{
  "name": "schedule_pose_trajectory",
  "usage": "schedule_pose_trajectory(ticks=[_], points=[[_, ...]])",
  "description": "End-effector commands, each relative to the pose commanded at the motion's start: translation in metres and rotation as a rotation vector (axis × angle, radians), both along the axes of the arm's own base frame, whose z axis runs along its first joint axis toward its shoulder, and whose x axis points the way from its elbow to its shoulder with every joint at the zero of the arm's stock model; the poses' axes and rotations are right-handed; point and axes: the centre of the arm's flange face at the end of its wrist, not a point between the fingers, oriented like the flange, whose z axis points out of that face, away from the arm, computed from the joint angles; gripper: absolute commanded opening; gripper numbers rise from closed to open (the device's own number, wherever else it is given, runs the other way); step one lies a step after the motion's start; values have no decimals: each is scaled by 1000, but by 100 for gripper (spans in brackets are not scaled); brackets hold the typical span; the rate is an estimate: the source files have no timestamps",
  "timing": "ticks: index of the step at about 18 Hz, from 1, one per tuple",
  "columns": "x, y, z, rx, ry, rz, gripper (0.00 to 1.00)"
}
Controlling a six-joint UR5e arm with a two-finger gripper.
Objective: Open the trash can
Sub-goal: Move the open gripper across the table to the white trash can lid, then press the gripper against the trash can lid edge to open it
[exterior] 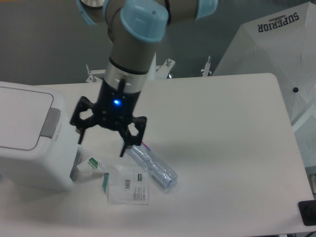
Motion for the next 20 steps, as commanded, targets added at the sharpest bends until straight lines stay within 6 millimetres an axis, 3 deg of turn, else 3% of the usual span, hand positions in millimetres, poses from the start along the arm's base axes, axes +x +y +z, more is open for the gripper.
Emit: schedule_pose_trajectory(ticks=[5, 13, 20], points=[[23, -25, -14, -22, -11, -8, 100], [42, -12, -33, -48, -35, -48, 100], [43, -9, -40, -58, -42, -52, 100]])
